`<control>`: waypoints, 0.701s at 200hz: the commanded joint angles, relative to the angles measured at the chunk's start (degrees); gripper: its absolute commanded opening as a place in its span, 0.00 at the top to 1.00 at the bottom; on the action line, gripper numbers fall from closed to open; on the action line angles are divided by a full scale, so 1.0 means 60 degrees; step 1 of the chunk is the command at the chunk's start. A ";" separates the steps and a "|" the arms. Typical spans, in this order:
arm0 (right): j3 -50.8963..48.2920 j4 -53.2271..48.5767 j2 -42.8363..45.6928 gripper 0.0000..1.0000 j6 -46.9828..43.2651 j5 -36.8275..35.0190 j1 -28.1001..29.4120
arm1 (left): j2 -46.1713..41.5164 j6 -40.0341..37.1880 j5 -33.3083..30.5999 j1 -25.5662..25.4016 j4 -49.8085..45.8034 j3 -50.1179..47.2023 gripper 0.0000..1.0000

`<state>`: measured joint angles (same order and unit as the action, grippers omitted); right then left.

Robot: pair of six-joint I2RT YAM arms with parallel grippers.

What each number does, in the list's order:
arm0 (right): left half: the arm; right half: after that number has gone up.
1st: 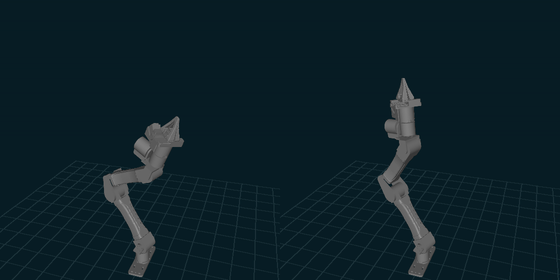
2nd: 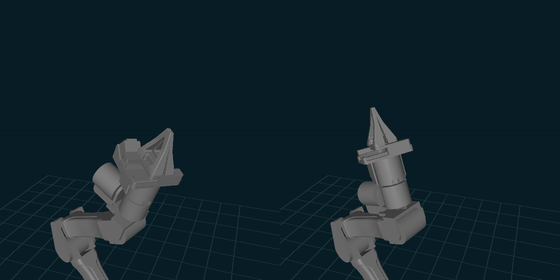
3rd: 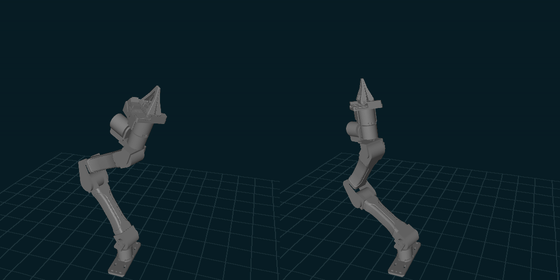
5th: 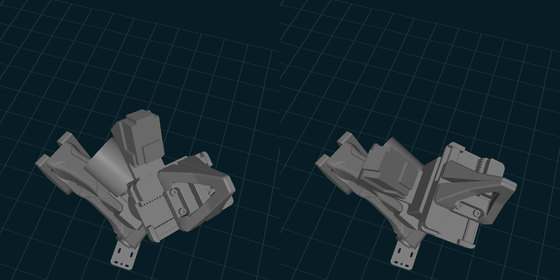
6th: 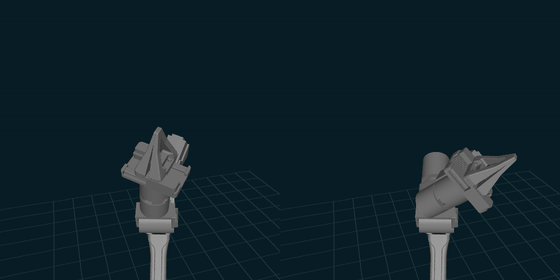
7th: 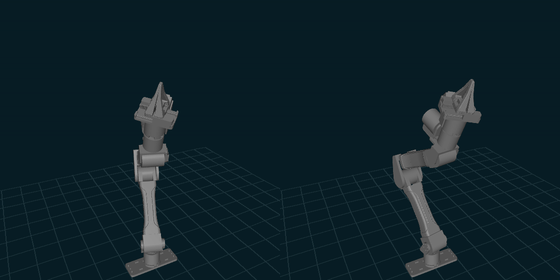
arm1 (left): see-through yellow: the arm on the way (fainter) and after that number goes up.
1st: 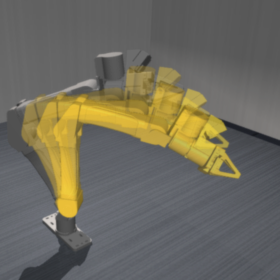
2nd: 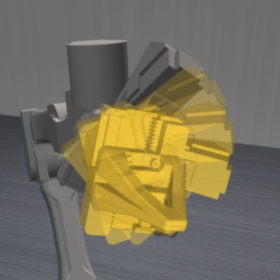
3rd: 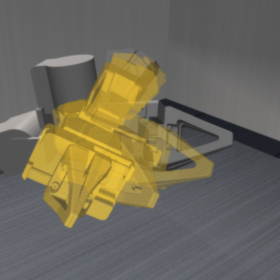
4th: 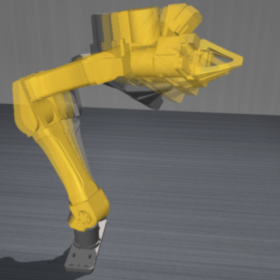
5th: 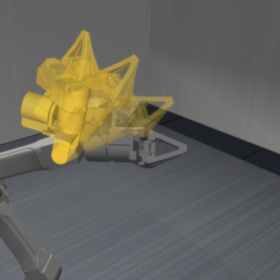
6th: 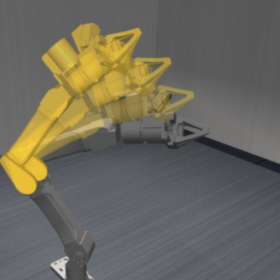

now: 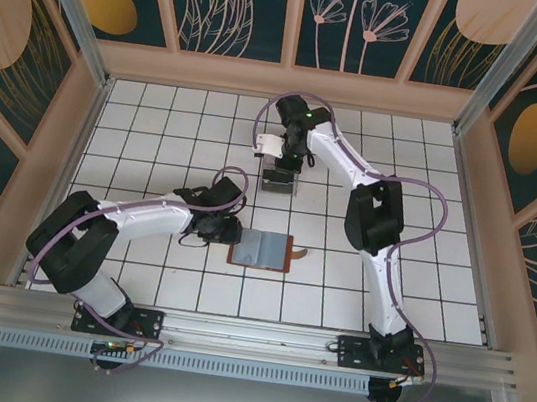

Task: Take the credit cards out of the card holder

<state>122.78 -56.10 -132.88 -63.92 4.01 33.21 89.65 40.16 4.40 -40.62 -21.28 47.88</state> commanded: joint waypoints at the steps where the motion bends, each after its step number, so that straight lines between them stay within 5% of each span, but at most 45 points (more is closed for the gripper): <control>1: 0.0278 0.0202 -0.0150 0.77 0.0050 -0.0281 -0.0152 | 0.0151 -0.0104 0.0043 -0.0032 -0.0204 0.0254 0.68; 140: -0.0747 0.2309 0.1344 0.71 0.1095 -0.0943 0.0028 | 0.0154 -0.0204 -0.0388 0.0001 -0.0343 0.0385 0.68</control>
<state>121.12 -46.11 -131.46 -61.98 -1.10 32.62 90.02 40.12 3.73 -40.62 -21.54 48.77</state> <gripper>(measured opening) 0.287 0.324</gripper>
